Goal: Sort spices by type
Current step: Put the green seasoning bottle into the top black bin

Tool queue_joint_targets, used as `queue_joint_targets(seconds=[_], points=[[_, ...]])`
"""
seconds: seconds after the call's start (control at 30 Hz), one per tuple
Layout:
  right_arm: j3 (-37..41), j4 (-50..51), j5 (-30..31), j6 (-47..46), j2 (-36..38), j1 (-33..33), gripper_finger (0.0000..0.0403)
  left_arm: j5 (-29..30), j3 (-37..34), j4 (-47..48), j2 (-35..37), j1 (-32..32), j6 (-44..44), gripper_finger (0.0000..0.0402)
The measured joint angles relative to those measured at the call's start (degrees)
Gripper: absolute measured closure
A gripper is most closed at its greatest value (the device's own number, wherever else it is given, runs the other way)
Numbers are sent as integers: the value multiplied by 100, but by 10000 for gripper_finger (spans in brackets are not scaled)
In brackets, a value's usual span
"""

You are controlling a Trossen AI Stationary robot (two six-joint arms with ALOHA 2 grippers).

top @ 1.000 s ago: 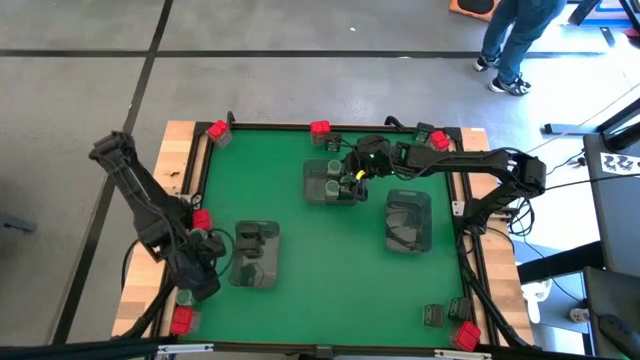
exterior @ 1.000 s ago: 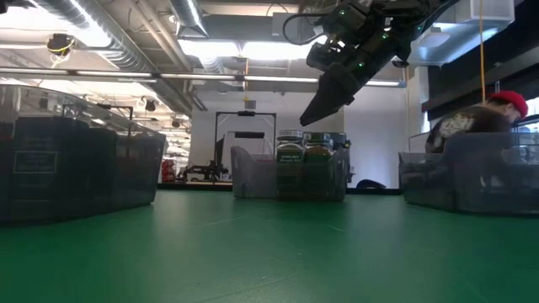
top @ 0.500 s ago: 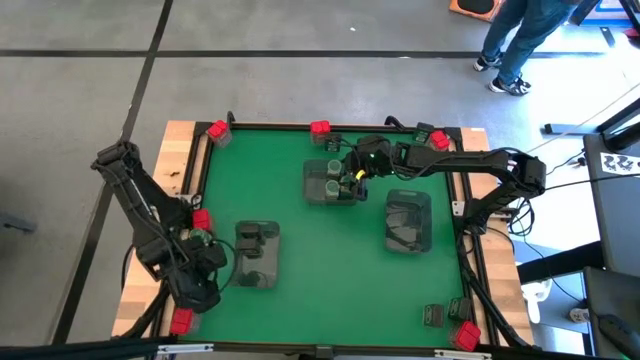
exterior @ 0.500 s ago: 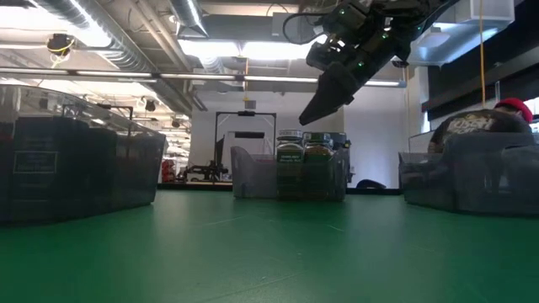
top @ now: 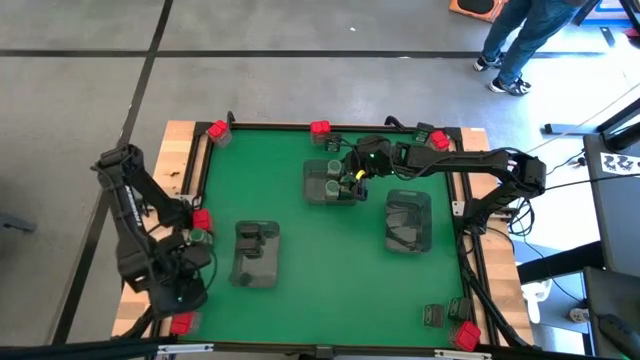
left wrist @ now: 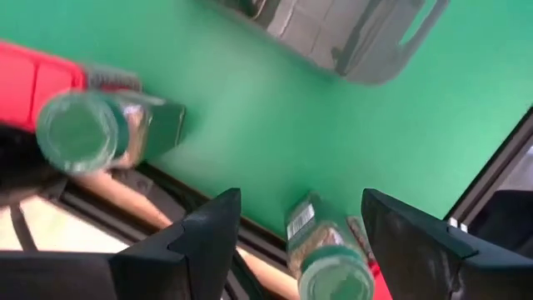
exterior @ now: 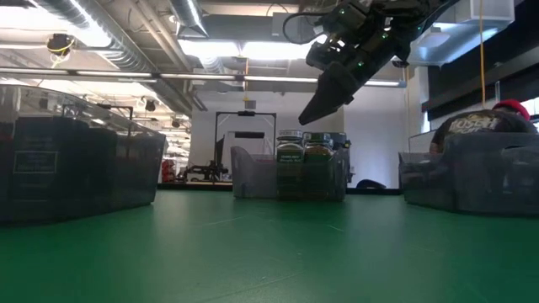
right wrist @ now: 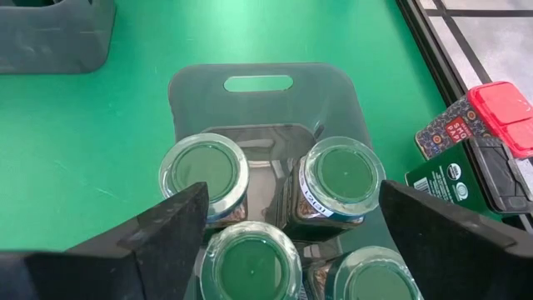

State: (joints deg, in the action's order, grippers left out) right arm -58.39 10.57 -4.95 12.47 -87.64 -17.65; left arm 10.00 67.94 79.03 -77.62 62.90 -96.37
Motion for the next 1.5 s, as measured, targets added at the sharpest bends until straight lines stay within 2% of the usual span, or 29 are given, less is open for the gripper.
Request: queue_joint_targets(seconds=[0.3, 0.63, 1.07, 1.27, 1.5], points=[[0, 0, 0, 44, 0, 0, 52, 48, 0, 126, -3, 563, -1128, 156], [0, 0, 0, 46, 0, 0, 52, 72, -2, 634, -9, 609, -1738, 156], [0, -2, 0, 46, 0, 0, 52, 409, -9, 1103, -2, 601, -1960, 156], [0, -4, 0, 48, 0, 0, 52, 462, -484, 1104, 69, 458, -2149, 156], [0, -13, 0, 138, 0, 0, 52, 485, -768, 1100, 512, 174, -1761, 156]])
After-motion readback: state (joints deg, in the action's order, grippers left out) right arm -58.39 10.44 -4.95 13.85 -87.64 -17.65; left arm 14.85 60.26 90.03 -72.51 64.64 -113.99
